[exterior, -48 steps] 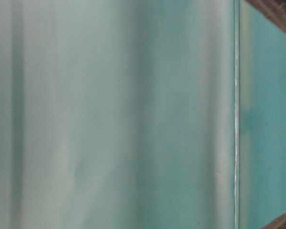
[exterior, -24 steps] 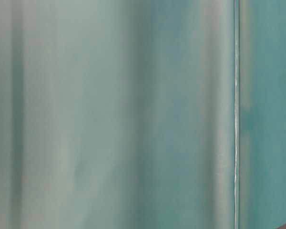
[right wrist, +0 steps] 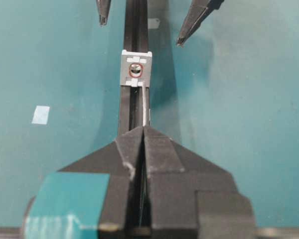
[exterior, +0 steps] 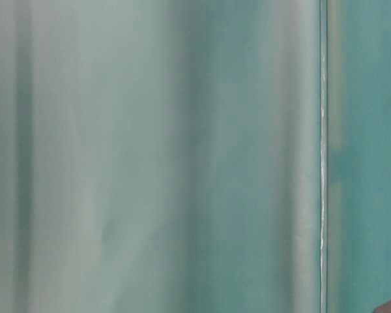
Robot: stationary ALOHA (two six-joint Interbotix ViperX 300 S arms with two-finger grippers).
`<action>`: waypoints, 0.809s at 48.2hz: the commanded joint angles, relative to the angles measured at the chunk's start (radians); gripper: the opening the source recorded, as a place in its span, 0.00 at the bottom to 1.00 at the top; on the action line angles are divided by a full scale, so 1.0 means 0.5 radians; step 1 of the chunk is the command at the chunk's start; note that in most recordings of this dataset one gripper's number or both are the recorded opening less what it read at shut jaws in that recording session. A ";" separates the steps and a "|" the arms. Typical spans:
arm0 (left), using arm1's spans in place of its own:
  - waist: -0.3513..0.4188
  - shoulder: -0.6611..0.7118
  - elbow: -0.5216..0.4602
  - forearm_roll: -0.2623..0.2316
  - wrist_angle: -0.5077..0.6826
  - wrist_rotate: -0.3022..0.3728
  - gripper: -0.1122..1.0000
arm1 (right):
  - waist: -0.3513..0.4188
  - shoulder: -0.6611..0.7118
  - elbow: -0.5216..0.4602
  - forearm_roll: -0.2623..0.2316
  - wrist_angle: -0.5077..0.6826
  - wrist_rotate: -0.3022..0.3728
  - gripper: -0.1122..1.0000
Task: Insert the wire through the hole in the metal fitting marked with a red label. (retake)
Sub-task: 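Carry the wire tip left with the right gripper toward the white bracket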
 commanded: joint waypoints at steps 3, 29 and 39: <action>-0.009 -0.025 -0.018 -0.006 -0.021 -0.003 0.61 | 0.012 -0.006 -0.031 0.003 -0.049 0.003 0.12; -0.003 -0.025 -0.018 -0.006 -0.021 -0.003 0.61 | 0.028 0.006 -0.025 0.003 -0.080 0.003 0.12; 0.000 -0.025 -0.018 -0.006 -0.021 -0.003 0.61 | 0.034 0.006 -0.031 0.003 -0.077 0.000 0.12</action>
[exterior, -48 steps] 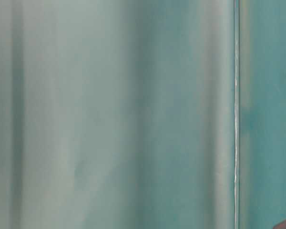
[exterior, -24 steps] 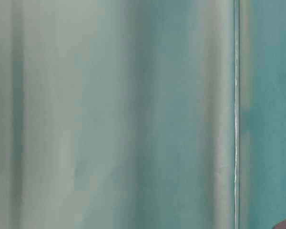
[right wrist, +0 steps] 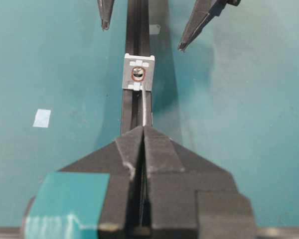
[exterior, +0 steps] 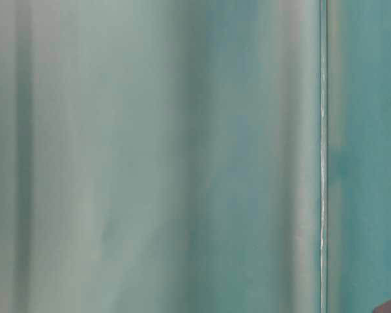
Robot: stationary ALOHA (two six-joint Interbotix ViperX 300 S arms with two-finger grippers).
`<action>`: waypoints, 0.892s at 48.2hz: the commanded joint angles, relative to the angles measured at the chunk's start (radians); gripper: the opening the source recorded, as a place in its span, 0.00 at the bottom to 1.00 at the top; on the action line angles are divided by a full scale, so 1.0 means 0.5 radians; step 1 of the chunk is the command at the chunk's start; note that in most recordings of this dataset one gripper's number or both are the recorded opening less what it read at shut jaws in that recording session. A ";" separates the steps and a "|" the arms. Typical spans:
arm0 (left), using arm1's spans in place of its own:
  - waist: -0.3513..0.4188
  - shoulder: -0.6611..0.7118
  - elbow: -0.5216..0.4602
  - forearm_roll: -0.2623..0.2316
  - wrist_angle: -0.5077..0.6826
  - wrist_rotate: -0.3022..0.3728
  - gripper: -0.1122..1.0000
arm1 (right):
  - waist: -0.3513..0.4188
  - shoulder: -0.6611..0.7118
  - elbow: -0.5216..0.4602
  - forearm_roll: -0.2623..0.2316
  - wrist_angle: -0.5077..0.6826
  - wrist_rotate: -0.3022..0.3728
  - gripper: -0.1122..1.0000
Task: Insert the wire through the hole in the metal fitting marked with a red label. (retake)
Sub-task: 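Carry the wire tip left with the right gripper toward the white bracket, then push the wire tip through the bracket's red-ringed hole with the right gripper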
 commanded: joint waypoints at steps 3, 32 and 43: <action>0.000 -0.028 -0.015 -0.003 -0.021 -0.003 0.61 | 0.018 -0.015 -0.025 0.003 -0.018 0.003 0.12; 0.000 -0.028 -0.018 0.000 -0.021 -0.003 0.61 | 0.021 -0.003 -0.043 0.003 -0.040 0.003 0.12; 0.000 -0.028 -0.018 0.000 -0.021 -0.003 0.61 | 0.021 0.000 -0.049 0.003 -0.040 0.003 0.12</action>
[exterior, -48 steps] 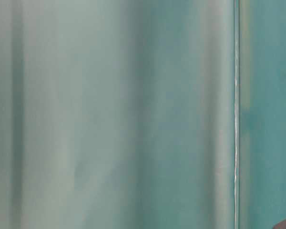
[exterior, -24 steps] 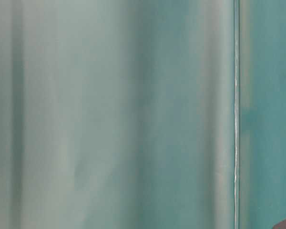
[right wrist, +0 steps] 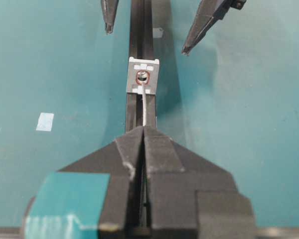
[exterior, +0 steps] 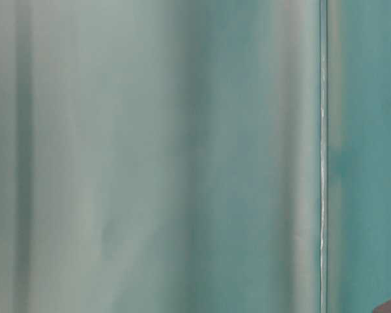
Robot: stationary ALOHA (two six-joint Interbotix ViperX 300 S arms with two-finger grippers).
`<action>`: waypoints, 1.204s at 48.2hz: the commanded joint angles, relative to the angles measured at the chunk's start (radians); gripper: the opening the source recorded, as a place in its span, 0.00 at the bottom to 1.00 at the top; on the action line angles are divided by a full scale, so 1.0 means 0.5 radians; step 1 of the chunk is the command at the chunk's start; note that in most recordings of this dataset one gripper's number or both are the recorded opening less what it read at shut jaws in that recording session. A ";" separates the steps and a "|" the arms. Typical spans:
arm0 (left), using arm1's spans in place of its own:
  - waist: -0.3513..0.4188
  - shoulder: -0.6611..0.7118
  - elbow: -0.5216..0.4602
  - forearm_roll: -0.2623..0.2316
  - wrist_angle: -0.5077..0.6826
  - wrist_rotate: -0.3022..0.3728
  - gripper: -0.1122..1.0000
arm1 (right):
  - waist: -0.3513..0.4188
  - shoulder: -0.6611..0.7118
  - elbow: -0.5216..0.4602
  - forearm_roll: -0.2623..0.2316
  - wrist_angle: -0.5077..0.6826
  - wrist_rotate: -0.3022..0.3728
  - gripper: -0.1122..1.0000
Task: Insert the wire through the hole in the metal fitting marked with a red label. (retake)
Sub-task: 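Push the wire tip through the bracket's red-ringed hole with the right gripper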
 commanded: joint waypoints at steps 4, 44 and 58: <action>0.000 -0.028 -0.021 -0.003 -0.018 -0.003 0.61 | 0.012 -0.028 -0.031 0.000 -0.021 0.000 0.12; 0.000 -0.028 -0.021 0.000 -0.018 -0.003 0.61 | -0.031 0.064 -0.141 0.000 -0.043 -0.015 0.12; 0.000 -0.031 -0.021 0.000 -0.018 -0.003 0.61 | -0.061 0.110 -0.196 0.000 -0.043 -0.021 0.12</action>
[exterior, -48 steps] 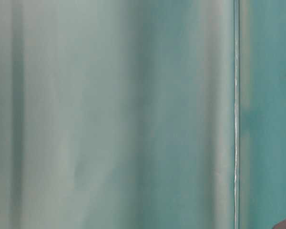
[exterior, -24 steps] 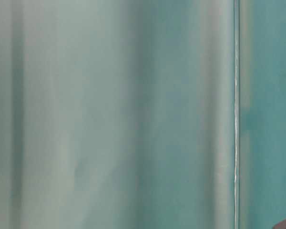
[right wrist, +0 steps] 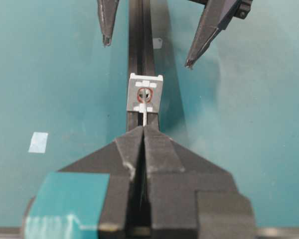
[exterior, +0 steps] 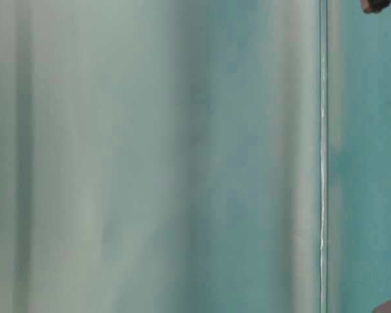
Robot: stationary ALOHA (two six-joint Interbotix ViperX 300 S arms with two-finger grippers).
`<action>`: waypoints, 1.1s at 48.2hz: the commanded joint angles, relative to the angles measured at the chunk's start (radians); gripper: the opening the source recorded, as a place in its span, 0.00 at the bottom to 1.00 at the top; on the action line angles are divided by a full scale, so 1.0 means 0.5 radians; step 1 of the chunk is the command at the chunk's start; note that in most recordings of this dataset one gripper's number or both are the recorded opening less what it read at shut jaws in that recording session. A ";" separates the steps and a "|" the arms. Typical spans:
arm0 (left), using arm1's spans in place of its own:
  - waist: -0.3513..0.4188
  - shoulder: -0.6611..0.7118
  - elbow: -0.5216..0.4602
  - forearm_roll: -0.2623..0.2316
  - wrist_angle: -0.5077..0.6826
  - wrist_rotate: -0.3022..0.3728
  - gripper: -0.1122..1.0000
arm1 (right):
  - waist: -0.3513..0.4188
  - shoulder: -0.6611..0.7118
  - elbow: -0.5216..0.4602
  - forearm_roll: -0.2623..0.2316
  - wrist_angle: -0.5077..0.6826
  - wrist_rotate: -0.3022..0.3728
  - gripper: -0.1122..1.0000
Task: Insert the wire through the hole in the metal fitting marked with a red label. (retake)
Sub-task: 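Push the wire tip through the bracket's red-ringed hole with the right gripper, then close the left gripper on the wire tip emerging past the bracket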
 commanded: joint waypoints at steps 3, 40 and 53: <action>0.000 -0.034 -0.021 -0.006 -0.018 -0.003 0.61 | -0.025 -0.012 -0.058 0.000 -0.021 -0.009 0.12; 0.000 -0.034 -0.034 -0.003 -0.015 -0.003 0.61 | -0.067 0.031 -0.153 0.000 -0.012 -0.077 0.12; 0.015 -0.034 -0.058 -0.006 -0.003 -0.003 0.61 | -0.067 0.034 -0.153 0.000 -0.012 -0.077 0.12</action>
